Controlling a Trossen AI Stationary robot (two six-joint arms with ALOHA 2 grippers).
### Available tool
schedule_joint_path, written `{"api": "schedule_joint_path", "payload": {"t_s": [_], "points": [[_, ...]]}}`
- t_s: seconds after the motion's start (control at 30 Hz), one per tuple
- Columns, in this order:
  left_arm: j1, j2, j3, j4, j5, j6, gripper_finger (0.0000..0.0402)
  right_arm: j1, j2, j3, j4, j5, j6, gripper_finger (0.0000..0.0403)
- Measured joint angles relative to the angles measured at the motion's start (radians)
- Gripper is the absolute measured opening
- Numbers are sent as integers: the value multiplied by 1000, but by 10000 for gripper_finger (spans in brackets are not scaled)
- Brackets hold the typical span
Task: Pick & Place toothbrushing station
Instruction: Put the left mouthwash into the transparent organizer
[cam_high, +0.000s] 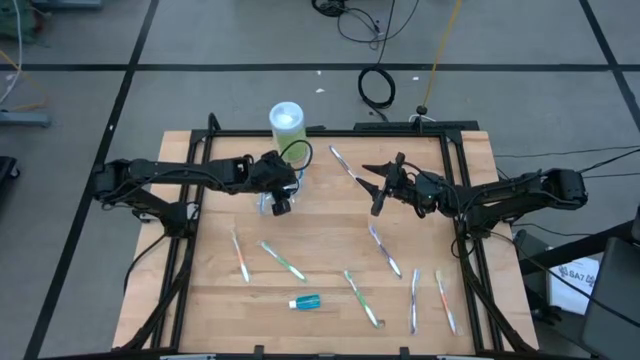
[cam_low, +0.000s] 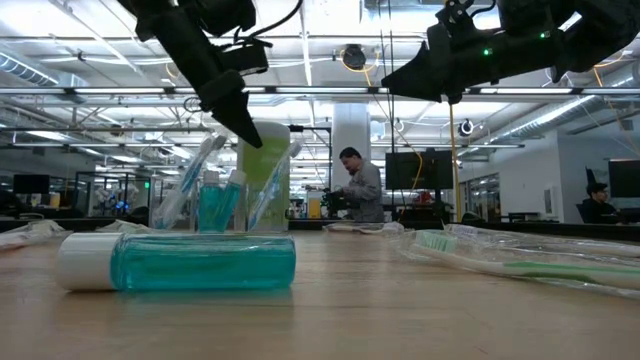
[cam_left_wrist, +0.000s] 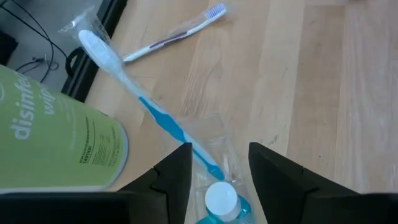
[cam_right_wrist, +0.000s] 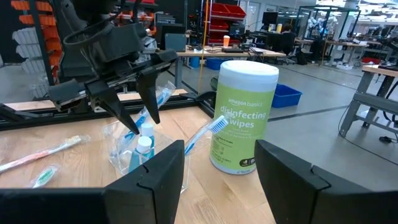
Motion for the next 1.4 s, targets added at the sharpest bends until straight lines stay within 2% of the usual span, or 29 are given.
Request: {"api": "schedule_joint_path", "payload": {"t_s": [0.4,0.77,1.03,1.2,1.4], "points": [[9,96,0,-16,-11,42,164,0,0,0,0,0,2,187],[26,101,0,-110,-16,12,205,0,0,0,0,-1,2,187],[26,101,0,-109,-15,19,159,0,0,0,0,-1,2,187],[26,101,0,-109,24,19,130,0,0,0,0,-1,2,187],[26,101,0,-109,27,10,118,0,0,0,0,-1,2,187]]}}
